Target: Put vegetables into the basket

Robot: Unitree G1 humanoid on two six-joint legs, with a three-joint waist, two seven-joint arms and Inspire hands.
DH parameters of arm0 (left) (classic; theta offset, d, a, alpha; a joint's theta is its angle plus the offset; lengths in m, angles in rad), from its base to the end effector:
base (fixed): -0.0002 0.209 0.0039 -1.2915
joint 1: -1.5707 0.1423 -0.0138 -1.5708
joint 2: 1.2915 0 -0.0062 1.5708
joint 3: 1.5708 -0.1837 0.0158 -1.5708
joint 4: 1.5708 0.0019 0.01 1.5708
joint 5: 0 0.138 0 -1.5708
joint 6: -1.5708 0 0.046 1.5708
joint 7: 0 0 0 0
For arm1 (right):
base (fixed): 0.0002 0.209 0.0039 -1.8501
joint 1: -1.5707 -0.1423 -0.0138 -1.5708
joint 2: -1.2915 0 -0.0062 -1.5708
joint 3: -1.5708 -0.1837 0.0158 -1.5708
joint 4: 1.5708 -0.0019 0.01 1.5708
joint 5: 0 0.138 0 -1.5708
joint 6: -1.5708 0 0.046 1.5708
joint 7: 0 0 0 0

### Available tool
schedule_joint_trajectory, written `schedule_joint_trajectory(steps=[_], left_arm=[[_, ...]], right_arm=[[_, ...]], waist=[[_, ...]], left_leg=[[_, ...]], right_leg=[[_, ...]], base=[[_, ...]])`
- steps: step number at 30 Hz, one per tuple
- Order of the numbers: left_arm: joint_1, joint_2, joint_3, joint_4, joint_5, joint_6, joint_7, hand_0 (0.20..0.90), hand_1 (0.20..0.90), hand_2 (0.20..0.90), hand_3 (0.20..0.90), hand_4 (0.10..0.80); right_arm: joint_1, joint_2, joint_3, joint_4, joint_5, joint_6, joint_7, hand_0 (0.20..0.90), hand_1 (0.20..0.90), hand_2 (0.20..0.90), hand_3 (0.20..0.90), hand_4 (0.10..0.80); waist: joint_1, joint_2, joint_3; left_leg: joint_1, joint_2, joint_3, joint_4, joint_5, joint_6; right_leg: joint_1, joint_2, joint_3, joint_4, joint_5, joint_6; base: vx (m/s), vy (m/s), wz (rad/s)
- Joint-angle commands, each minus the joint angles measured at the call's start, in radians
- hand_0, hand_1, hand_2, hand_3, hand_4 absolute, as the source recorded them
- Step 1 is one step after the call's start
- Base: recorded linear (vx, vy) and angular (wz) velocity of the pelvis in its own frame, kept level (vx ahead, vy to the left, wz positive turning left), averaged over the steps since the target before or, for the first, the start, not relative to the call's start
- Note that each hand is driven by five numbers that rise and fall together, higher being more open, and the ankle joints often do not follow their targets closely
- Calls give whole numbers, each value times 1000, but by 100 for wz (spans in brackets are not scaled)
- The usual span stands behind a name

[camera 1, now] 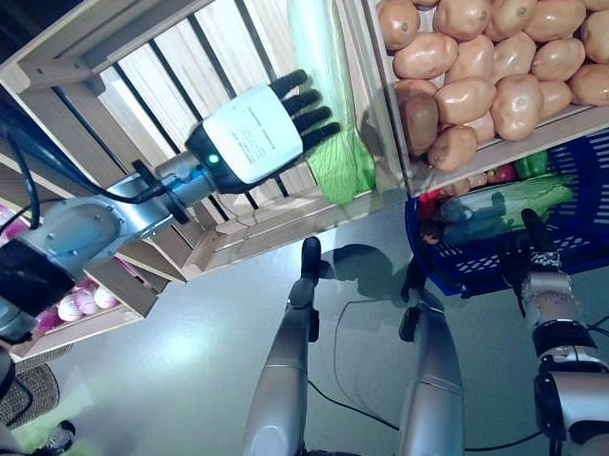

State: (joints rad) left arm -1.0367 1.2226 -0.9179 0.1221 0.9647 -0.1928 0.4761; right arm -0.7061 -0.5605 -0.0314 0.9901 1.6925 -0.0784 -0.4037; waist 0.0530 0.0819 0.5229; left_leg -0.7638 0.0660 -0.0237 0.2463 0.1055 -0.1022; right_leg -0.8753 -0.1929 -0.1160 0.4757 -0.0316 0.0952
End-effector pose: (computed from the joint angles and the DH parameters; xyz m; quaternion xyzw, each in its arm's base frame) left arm 0.2881 0.2236 0.2378 0.8337 -0.4379 -0.0551 0.3318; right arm 0.3061 -0.2941 0.0975 0.5662 0.0636 -0.3567 0.7404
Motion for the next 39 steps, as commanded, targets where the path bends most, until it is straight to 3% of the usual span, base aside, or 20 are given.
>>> schedule_joint_trajectory(steps=[1,13,16,26,31,39], left_arm=[[-112,19,87,-23,0,-29,76,900,900,900,900,800],[-197,-18,3,82,-14,-151,41,900,900,900,900,800],[-208,-33,-24,130,-5,-157,83,900,900,900,900,800],[-237,-129,-146,403,11,-110,304,900,900,900,900,800],[-205,-180,-158,513,47,-109,333,900,900,900,900,800],[-198,-254,-164,609,62,-22,357,900,900,900,900,800]], right_arm=[[68,-102,-21,13,-42,-14,25,900,900,900,900,800],[66,-82,1,-1,-86,-27,47,900,900,900,900,800],[56,-86,6,1,-88,-21,50,900,900,900,900,800],[3,-118,44,-2,-116,-8,45,900,900,900,900,800],[8,-126,59,-45,-109,-18,33,900,900,900,900,800],[-22,-100,100,-91,-103,-29,-4,900,900,900,900,800]], waist=[[-38,19,-3],[-52,-2,-3],[-58,-6,-3],[-78,-37,-3],[-92,-54,-3],[-104,-75,-3]], left_leg=[[-24,-76,47,30,-2,58],[-17,-71,60,33,-17,57],[-23,-67,63,39,-17,56],[-54,-52,69,53,-19,52],[-77,-47,68,55,-18,52],[-83,-37,71,49,-19,47]], right_leg=[[116,74,-41,-175,103,-45],[120,86,-35,-172,93,-47],[115,87,-33,-169,94,-47],[85,100,-29,-152,90,-48],[58,111,-24,-144,93,-48],[50,124,-15,-151,95,-50]], base=[[0,0,0],[-3,1,0],[0,0,0],[0,3,0],[-4,2,-1],[-8,-1,-2]])
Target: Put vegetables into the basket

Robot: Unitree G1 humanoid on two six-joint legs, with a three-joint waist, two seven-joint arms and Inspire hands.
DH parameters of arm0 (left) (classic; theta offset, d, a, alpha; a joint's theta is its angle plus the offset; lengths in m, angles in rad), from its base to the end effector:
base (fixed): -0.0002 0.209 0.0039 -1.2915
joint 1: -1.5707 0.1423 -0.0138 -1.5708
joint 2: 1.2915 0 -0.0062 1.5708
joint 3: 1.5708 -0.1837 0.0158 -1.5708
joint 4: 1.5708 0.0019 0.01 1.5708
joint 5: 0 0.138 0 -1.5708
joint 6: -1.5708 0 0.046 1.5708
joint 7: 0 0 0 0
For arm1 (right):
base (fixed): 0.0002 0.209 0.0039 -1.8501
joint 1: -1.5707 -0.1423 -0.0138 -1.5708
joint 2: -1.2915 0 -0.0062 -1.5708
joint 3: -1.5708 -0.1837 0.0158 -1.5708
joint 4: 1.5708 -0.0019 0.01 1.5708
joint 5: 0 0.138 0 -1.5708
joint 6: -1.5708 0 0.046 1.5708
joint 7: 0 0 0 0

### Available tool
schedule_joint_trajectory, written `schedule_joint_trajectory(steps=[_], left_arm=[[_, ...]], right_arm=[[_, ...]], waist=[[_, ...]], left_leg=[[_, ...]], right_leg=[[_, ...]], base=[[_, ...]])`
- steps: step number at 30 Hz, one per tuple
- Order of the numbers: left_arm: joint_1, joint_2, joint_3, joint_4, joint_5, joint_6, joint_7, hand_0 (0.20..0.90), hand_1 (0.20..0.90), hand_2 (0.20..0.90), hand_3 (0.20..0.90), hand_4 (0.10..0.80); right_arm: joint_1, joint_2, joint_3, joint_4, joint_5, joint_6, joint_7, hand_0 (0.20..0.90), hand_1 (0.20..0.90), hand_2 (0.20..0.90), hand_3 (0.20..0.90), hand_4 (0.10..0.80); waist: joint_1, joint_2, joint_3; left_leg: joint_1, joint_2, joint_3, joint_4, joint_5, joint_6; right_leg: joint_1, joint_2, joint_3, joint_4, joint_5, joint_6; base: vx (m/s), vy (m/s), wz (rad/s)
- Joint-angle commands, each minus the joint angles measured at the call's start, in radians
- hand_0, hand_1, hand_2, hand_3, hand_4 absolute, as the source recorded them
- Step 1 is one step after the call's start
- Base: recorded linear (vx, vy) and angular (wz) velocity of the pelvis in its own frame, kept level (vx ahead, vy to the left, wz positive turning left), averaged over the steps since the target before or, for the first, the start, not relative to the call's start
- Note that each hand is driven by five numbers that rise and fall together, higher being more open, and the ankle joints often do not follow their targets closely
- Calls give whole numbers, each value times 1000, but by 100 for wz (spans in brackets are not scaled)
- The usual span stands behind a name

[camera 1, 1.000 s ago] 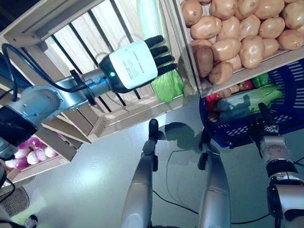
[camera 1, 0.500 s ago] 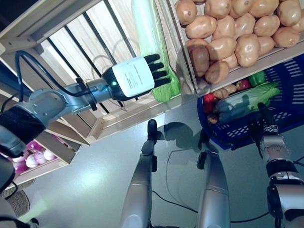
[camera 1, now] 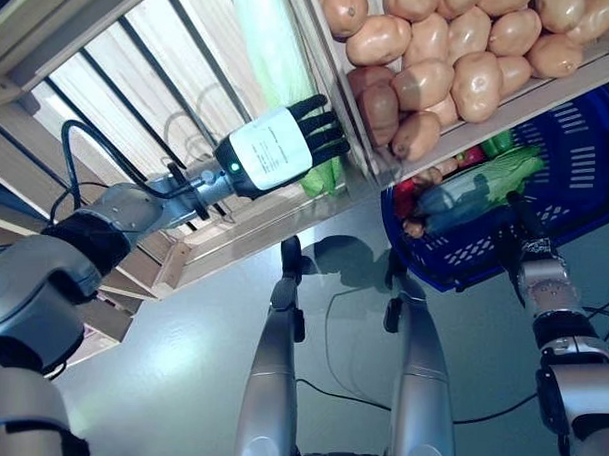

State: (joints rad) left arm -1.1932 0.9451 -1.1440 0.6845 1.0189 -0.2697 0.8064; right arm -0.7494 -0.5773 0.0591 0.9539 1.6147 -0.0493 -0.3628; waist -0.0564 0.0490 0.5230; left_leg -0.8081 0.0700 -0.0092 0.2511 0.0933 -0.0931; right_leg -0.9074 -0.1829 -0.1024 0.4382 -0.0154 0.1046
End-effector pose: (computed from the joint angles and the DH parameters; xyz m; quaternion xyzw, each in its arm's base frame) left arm 0.3375 0.2312 0.2007 0.8202 -0.4541 -0.0626 0.3423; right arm 0.3172 -0.2826 0.1139 0.5088 0.0585 -0.3020 0.8041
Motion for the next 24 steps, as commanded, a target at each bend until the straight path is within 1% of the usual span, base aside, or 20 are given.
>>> schedule_joint_trajectory(steps=[1,4,6,7,8,9,16,18,21,23,24], left_arm=[[-46,16,63,57,13,57,25,900,900,900,900,800],[-65,2,58,86,15,55,7,900,900,900,900,800],[-78,-5,56,93,4,64,-29,900,900,900,900,800],[-86,-8,51,100,14,56,-47,815,815,815,815,744],[-92,-11,46,104,14,54,-66,418,418,418,418,478],[-95,-12,41,103,3,60,-80,300,300,300,300,400],[-111,-7,33,80,-33,76,-125,300,300,300,300,400],[-111,-9,37,80,8,50,-138,300,300,300,300,400],[-101,6,35,50,14,33,-158,300,300,300,300,400],[-89,19,45,31,3,50,-143,300,300,300,300,400],[-79,32,58,26,-26,72,-107,300,300,300,300,400]], right_arm=[[18,-81,12,-54,-24,-59,-44,900,900,900,900,800],[7,-77,10,-46,-36,-55,-41,900,900,900,900,800],[2,-77,17,-51,-31,-57,-48,900,900,900,900,800],[0,-75,17,-53,-34,-57,-52,900,900,900,900,800],[-1,-71,16,-54,-39,-58,-54,900,900,900,900,800],[-2,-68,17,-56,-42,-59,-56,900,900,900,900,800],[18,-67,18,-81,-39,-69,-45,900,900,900,900,800],[28,-57,16,-84,-44,-78,-37,900,900,900,900,800],[42,-45,19,-102,-87,-85,-31,900,900,900,900,800],[50,-48,23,-117,-76,-95,-15,900,900,900,900,800],[59,-52,21,-130,-82,-104,2,900,900,900,900,800]], waist=[[4,-43,-3],[0,-42,-3],[-1,-42,-3],[-3,-42,-3],[-5,-42,-3],[-6,-41,-3],[-10,-41,-3],[-10,-44,-3],[-8,-49,-3],[-5,-53,-3],[-2,-57,-3]], left_leg=[[-38,-40,58,43,-6,37],[-34,-42,59,42,-7,35],[-34,-43,60,42,-7,34],[-35,-43,61,43,-8,33],[-37,-42,61,46,-9,32],[-38,-42,60,48,-10,31],[-24,-41,69,40,-14,35],[-10,-41,72,38,-17,35],[31,-40,75,24,-19,35],[61,-38,79,9,-17,36],[90,-37,81,-3,-16,36]], right_leg=[[83,114,-29,-115,79,-59],[87,115,-28,-119,80,-59],[88,114,-29,-120,78,-58],[87,114,-29,-119,77,-58],[85,113,-28,-118,77,-58],[84,114,-26,-118,78,-59],[97,115,-28,-124,69,-62],[110,116,-31,-123,64,-64],[151,116,-36,-136,64,-65],[182,115,-40,-147,63,-63],[212,115,-44,-154,59,-63]], base=[[-8,-3,-4],[0,10,-5],[1,3,-2],[0,0,0],[0,0,0],[0,0,0],[-7,2,-2],[0,0,0],[0,0,0],[0,0,0],[-19,-8,-4]])
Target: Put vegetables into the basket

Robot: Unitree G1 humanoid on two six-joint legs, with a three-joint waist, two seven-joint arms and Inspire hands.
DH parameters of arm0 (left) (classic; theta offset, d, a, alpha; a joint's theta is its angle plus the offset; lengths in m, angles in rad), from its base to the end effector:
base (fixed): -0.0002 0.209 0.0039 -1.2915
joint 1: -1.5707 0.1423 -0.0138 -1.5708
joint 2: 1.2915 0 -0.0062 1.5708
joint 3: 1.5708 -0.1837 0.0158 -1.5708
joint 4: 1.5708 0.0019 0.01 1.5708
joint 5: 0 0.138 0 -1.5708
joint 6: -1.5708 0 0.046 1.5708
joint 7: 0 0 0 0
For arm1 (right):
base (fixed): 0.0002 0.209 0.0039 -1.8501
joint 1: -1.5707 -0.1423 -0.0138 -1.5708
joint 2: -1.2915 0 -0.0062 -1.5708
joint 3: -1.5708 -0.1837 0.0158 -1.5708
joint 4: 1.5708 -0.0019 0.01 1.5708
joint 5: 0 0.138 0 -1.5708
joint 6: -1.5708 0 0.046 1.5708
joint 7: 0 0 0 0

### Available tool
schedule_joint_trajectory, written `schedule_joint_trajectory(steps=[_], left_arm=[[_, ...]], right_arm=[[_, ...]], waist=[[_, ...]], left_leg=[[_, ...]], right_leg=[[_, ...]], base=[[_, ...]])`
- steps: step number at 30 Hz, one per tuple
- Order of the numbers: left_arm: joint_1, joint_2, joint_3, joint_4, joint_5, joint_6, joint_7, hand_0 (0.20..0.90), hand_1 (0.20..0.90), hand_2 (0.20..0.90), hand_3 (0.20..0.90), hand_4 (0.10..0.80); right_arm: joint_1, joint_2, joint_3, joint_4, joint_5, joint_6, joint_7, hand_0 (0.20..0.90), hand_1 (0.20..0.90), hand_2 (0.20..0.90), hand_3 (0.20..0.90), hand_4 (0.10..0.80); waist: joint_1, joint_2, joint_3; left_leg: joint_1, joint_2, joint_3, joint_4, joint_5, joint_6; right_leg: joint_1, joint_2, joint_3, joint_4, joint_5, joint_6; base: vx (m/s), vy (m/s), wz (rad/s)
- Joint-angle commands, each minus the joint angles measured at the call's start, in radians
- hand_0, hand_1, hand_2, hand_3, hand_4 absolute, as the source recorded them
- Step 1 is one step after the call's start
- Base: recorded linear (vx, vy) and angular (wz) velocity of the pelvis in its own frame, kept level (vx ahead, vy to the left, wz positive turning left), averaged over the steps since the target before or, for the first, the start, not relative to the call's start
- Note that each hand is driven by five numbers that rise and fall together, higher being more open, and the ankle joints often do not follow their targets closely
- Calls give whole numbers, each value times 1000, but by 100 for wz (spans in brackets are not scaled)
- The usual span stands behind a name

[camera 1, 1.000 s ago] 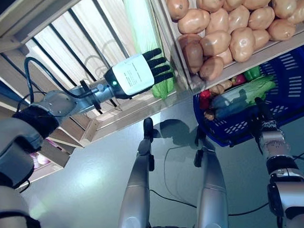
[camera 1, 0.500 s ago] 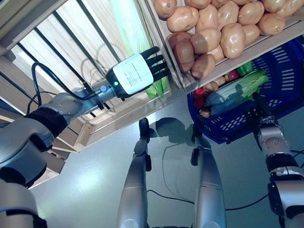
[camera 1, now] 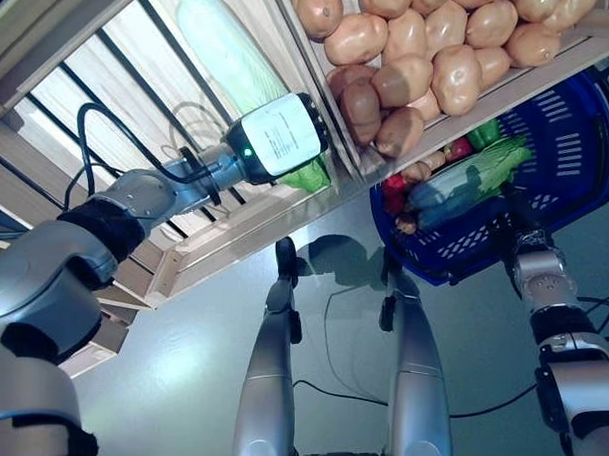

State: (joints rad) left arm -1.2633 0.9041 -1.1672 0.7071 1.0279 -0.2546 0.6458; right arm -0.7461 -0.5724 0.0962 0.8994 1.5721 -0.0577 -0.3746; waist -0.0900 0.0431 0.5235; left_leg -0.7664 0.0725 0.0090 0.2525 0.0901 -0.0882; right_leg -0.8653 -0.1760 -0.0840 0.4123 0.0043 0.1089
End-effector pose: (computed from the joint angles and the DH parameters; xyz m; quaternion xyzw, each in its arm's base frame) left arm 0.3452 0.2166 0.2155 0.8527 -0.4072 -0.0739 0.3187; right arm 0.3203 -0.2732 0.1187 0.4807 0.0557 -0.2839 0.8278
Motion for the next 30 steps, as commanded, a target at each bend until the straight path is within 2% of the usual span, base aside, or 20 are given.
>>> schedule_joint_trajectory(steps=[1,4,6,8,10,12,15,16,18,19,21,22,25,26,27,29,30], left_arm=[[-2,82,90,-2,-46,65,68,300,300,300,300,400],[53,123,153,-25,-100,82,136,300,300,300,300,400],[126,155,224,-60,-127,73,174,300,300,300,300,400],[228,176,312,-99,-145,60,222,300,300,300,300,400],[371,188,435,-167,-163,26,274,300,300,300,300,400],[453,183,507,-196,-164,-1,315,300,300,300,300,400],[670,159,691,-299,-162,-65,374,300,300,300,300,400],[776,131,779,-357,-164,-85,379,300,300,300,300,400],[866,83,858,-413,-185,-109,384,300,300,300,300,400],[930,37,917,-452,-208,-135,373,300,300,300,300,400],[988,-12,971,-485,-234,-171,359,300,300,300,300,400],[1030,-66,1016,-513,-279,-215,328,300,300,300,300,400],[1092,-160,1085,-580,-416,-292,229,300,300,300,300,400],[1109,-219,1109,-606,-502,-334,167,300,300,300,300,400],[1125,-248,1125,-633,-554,-346,124,300,300,300,300,400],[1146,-345,1138,-680,-764,-392,-10,300,300,300,300,400],[1155,-368,1141,-693,-818,-397,-55,300,300,300,300,400]], right_arm=[[67,-55,-15,-92,-46,-102,11,900,900,900,900,800],[117,-46,-21,-154,-102,-129,20,900,900,900,900,800],[161,-52,-12,-237,-215,-149,-7,900,900,900,900,800],[215,-48,-9,-318,-321,-170,-40,900,900,900,900,800],[298,-34,-32,-419,-426,-171,-60,900,900,900,900,800],[346,-24,-49,-466,-472,-177,-49,900,900,900,900,800],[467,7,-106,-558,-553,-172,15,900,900,900,900,800],[527,32,-124,-608,-615,-173,29,900,900,900,900,800],[572,52,-136,-660,-687,-170,38,900,900,900,900,800],[605,77,-147,-695,-747,-168,54,900,900,900,900,800],[633,98,-151,-726,-802,-169,69,900,900,900,900,800],[658,119,-151,-759,-845,-173,96,900,900,900,900,800],[701,159,-148,-811,-918,-187,163,900,900,900,900,800],[715,171,-144,-838,-945,-192,194,900,900,900,900,800],[726,178,-141,-857,-961,-194,216,900,900,900,900,800],[751,193,-120,-898,-978,-206,293,900,900,900,900,800],[759,196,-113,-908,-981,-206,316,900,900,900,900,800]], waist=[[33,-54,-3],[38,-61,-4],[45,-63,-25],[49,-61,-55],[59,-57,-100],[62,-54,-121],[74,-48,-170],[78,-47,-193],[82,-46,-221],[87,-45,-244],[88,-45,-266],[89,-47,-286],[92,-50,-323],[95,-53,-337],[96,-54,-348],[103,-59,-381],[104,-60,-390]], left_leg=[[72,-39,66,-14,-13,31],[153,-41,69,-43,-11,26],[215,-38,68,-80,-6,24],[271,-37,67,-121,0,21],[329,-39,64,-164,6,21],[356,-40,62,-184,7,20],[429,-44,50,-221,-1,23],[463,-46,46,-237,-4,25],[500,-49,39,-263,-3,28],[529,-53,30,-285,-1,30],[562,-54,23,-310,3,31],[590,-55,16,-325,5,32],[629,-56,4,-331,-3,35],[643,-56,2,-331,-7,37],[655,-55,1,-331,-10,38],[685,-52,-1,-333,-21,39],[694,-51,-2,-334,-24,40]], right_leg=[[194,108,-66,-134,38,-66],[280,104,-77,-156,33,-61],[340,100,-83,-182,28,-58],[392,96,-85,-209,27,-54],[449,91,-90,-243,28,-52],[480,89,-92,-264,28,-52],[559,83,-99,-307,25,-51],[596,79,-99,-326,26,-49],[636,74,-101,-355,32,-43],[670,71,-103,-380,37,-39],[705,69,-107,-407,45,-34],[733,66,-111,-425,51,-31],[772,62,-121,-440,56,-27],[786,60,-125,-445,57,-26],[797,60,-128,-449,58,-25],[828,58,-136,-459,58,-21],[837,59,-137,-463,58,-20]], base=[[-18,-13,-7],[3,3,-10],[68,38,-11],[97,29,-13],[118,24,-7],[101,17,-3],[144,9,-1],[162,0,1],[152,-1,4],[157,-4,10],[137,-10,14],[129,-19,13],[126,-19,20],[109,-13,21],[134,-23,10],[140,-25,13],[117,-19,15]])
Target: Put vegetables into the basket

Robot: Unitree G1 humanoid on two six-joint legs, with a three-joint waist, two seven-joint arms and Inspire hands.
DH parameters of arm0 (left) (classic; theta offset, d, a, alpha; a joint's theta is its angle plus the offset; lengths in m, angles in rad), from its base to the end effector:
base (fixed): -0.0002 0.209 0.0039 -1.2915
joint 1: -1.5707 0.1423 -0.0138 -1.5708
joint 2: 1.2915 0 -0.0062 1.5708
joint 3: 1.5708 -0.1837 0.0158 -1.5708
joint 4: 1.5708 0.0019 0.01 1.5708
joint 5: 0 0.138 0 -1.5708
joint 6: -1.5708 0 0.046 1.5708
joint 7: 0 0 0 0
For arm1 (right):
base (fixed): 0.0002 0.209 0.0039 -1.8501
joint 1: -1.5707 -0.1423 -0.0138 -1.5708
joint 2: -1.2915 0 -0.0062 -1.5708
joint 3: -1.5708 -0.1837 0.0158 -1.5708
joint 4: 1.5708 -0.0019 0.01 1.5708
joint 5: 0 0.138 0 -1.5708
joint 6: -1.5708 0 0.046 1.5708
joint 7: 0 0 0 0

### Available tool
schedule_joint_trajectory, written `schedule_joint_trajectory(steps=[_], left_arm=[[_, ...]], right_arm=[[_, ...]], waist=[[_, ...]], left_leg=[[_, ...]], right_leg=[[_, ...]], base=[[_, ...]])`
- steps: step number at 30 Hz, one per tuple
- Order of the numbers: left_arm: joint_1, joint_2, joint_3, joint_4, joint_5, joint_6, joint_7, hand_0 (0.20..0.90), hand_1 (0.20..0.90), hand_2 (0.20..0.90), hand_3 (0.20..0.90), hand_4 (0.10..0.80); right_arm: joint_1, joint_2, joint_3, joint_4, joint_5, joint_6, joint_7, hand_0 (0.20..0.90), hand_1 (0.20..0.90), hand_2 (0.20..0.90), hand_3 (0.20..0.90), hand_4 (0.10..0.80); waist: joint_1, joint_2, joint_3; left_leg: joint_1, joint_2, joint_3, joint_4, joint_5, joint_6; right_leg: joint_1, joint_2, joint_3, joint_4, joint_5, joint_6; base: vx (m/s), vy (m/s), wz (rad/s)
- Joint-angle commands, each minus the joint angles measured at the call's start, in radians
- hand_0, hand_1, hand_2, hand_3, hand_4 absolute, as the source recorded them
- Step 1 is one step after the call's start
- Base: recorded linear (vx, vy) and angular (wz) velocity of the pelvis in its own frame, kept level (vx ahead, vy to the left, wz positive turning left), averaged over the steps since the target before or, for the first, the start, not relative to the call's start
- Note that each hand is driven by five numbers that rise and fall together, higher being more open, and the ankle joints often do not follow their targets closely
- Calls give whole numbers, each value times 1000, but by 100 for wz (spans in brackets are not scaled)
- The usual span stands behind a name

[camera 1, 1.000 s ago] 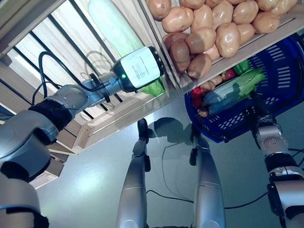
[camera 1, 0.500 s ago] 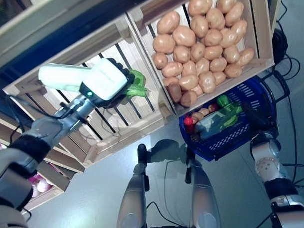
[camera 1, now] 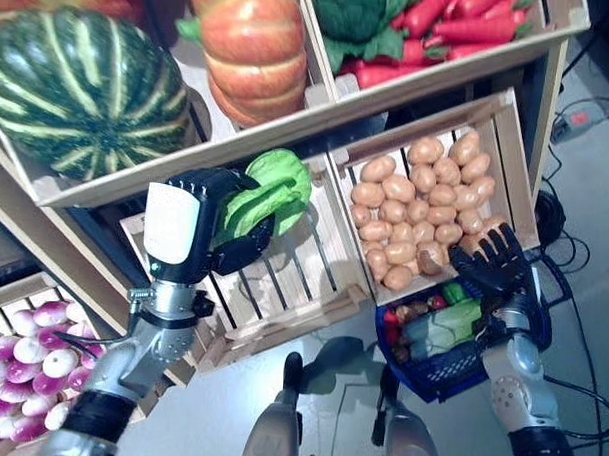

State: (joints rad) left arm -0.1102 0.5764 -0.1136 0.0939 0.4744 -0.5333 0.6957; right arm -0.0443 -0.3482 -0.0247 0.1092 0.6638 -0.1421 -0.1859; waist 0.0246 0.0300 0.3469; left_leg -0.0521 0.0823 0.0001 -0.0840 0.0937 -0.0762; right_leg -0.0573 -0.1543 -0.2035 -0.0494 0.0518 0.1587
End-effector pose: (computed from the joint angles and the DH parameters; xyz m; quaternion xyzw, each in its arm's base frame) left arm 0.2164 0.2172 0.0841 0.3696 -0.3793 0.1210 0.8396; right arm 0.2110 -0.2252 0.0533 0.1595 -0.0337 -0.1303 0.9780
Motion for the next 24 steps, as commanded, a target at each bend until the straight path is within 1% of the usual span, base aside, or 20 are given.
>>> schedule_joint_trajectory(steps=[1,3,4,5,6,7,8,9,10,12,13,14,15,19,24], left_arm=[[8,-72,81,-100,-339,-125,-157,300,300,300,300,400],[14,-112,62,-149,-529,-119,-294,300,300,300,300,400],[18,-127,54,-171,-596,-110,-354,300,300,300,300,400],[20,-142,39,-195,-700,-99,-446,300,300,300,300,400],[21,-158,22,-211,-833,-78,-582,300,300,300,300,400],[26,-171,2,-240,-944,-55,-670,300,300,300,300,400],[30,-177,-10,-257,-997,-39,-718,300,300,300,300,400],[30,-195,-41,-282,-1092,0,-818,300,300,300,300,400],[30,-194,-40,-282,-1094,0,-821,300,300,300,300,400],[10,-202,-91,-299,-1194,36,-904,300,300,300,300,400],[-8,-206,-119,-305,-1234,57,-930,300,300,300,300,400],[-14,-207,-130,-306,-1248,62,-941,300,300,300,300,400],[-25,-209,-152,-310,-1304,98,-978,300,300,300,300,400],[-46,-214,-206,-319,-1361,150,-1039,300,300,300,300,400],[-54,-211,-242,-335,-1392,169,-1108,300,300,300,300,400]], right_arm=[[65,-25,20,-136,-73,-120,162,900,900,900,900,800],[73,-33,41,-173,-42,-114,220,900,900,900,900,800],[76,-35,53,-184,-25,-114,250,900,900,900,900,800],[80,-33,68,-195,-10,-110,284,900,900,900,900,800],[82,-32,81,-208,-5,-105,313,900,900,900,900,800],[86,-35,99,-227,-8,-93,343,900,900,900,900,800],[88,-39,110,-237,1,-84,367,900,900,900,900,800],[86,-45,135,-248,34,-59,400,900,900,900,900,800],[86,-45,135,-248,34,-59,400,900,900,900,900,800],[62,-60,177,-241,55,-34,445,900,900,900,900,800],[43,-63,201,-232,83,-16,453,900,900,900,900,800],[34,-64,212,-226,101,-6,469,900,900,900,900,800],[23,-60,234,-215,165,34,517,900,900,900,900,800],[10,-48,303,-201,197,106,607,900,900,900,900,800],[10,-47,358,-185,248,194,706,900,900,900,900,800]], waist=[[-9,-48,-226],[-3,-54,-241],[-2,-56,-246],[-1,-58,-251],[0,-59,-255],[0,-60,-259],[0,-60,-261],[0,-61,-266],[0,-61,-266],[-1,-62,-273],[-1,-63,-277],[-2,-63,-279],[-2,-63,-284],[-2,-63,-299],[3,-65,-319]], left_leg=[[-9,-61,4,0,-32,28],[10,-63,-2,-3,-40,30],[18,-63,-3,-3,-44,31],[25,-64,-3,-3,-48,32],[29,-64,-2,-3,-51,34],[33,-62,2,-3,-54,35],[36,-61,4,-3,-56,35],[42,-61,5,-3,-59,36],[43,-61,6,-3,-59,36],[54,-61,9,-3,-65,40],[60,-62,11,-3,-68,42],[63,-62,12,-3,-70,43],[71,-62,12,-3,-73,45],[85,-63,13,-3,-82,49],[91,-62,15,-3,-87,50]], right_leg=[[42,38,-18,-7,11,-69],[62,37,-22,-20,14,-65],[72,37,-24,-26,14,-64],[78,37,-25,-27,14,-64],[81,36,-27,-27,14,-62],[84,36,-27,-28,15,-61],[86,36,-26,-29,16,-61],[90,35,-24,-30,17,-60],[90,36,-24,-30,17,-60],[97,37,-19,-31,18,-59],[102,37,-16,-33,18,-59],[104,37,-14,-33,17,-59],[111,38,-11,-34,16,-59],[124,38,-6,-37,14,-58],[130,35,-6,-38,11,-55]], base=[[91,-23,10],[64,-31,6],[29,-23,6],[0,0,0],[0,0,0],[0,0,0],[0,0,0],[0,0,0],[0,0,0],[0,0,0],[37,0,-3],[50,1,-3],[49,-2,-3],[42,-6,-2],[40,-3,0]])
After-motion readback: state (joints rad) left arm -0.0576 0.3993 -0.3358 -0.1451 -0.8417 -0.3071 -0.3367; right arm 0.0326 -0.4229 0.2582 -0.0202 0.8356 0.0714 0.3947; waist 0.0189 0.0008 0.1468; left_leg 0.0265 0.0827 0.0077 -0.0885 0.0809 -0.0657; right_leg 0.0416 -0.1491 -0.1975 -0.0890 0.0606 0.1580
